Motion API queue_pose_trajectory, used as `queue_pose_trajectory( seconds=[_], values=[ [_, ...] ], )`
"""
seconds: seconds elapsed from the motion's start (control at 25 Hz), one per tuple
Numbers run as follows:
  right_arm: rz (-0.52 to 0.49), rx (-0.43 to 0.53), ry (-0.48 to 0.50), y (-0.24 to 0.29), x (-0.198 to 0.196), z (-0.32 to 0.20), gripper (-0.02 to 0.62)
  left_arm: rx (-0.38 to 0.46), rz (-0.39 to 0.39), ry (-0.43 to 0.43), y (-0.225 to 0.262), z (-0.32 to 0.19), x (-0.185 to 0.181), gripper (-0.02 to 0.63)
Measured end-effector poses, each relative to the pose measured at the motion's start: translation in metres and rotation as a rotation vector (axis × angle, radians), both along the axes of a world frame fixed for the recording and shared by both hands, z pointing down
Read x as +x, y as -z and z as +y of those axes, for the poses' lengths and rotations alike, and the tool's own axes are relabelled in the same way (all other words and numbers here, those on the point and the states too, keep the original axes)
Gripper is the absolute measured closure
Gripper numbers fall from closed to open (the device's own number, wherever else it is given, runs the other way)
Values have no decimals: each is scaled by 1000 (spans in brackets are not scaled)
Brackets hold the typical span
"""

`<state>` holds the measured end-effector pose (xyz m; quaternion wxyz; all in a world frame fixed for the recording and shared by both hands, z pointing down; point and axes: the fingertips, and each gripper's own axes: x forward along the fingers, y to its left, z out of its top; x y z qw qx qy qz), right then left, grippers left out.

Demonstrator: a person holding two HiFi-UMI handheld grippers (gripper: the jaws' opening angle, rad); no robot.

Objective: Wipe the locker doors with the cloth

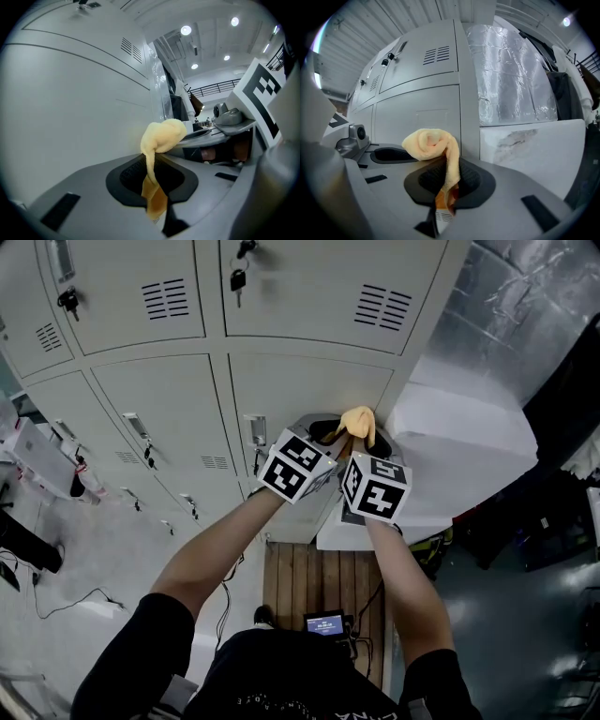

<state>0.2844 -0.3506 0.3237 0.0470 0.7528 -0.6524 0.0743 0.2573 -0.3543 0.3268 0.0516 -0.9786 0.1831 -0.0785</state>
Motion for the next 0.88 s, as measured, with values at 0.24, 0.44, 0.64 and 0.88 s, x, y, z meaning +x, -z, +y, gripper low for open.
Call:
queue_pose_trajectory(
  seconds=[0.24,0.44,0.64,0.88],
  values=[
    [-46,18,49,0,-7,5,534,-29,7,25,1,7,-7,552],
    [-40,30,118,3,-34,5,534,-23,38,71,3,9,-34,552],
    [-35,25,202,-3,-75,-4,534,-25,35,141,-3,2,-75,552],
    [-25,6,295,-16,-126,-20,534,-33,29,230,-15,-11,-126,552]
  ],
)
